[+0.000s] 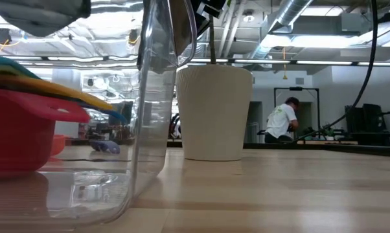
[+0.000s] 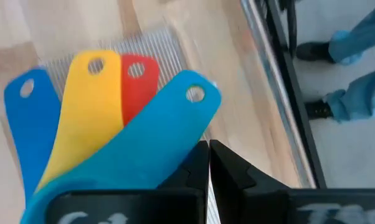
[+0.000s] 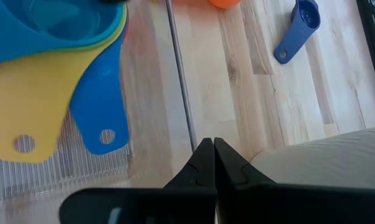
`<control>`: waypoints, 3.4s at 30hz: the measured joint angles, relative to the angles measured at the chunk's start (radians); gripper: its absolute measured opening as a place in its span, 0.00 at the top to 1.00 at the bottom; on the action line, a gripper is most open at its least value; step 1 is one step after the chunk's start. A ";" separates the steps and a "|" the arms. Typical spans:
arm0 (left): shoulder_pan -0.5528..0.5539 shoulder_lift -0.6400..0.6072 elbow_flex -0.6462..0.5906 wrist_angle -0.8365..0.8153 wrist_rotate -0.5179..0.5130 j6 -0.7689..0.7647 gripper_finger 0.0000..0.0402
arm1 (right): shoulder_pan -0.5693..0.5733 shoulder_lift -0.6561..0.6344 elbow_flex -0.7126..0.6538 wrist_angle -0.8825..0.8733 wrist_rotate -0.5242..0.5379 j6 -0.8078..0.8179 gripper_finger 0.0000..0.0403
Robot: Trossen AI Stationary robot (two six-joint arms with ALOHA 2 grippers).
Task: Nest measuring cups in basket
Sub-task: Adjust the measuring cups inside the transparent bin
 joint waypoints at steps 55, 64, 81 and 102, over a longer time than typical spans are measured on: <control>-0.014 0.031 0.217 -0.256 0.067 -0.007 1.00 | 0.005 0.001 0.000 -0.009 -0.030 0.000 0.99; -0.070 0.039 0.154 -0.260 0.024 -0.026 1.00 | 0.005 0.001 0.000 -0.010 -0.030 0.000 0.99; -0.067 0.108 0.149 -0.208 0.039 0.033 1.00 | 0.004 0.001 0.000 -0.013 -0.029 0.000 0.99; -0.025 0.109 0.157 -0.263 -0.060 0.023 1.00 | 0.008 0.001 0.000 -0.017 -0.029 0.000 0.99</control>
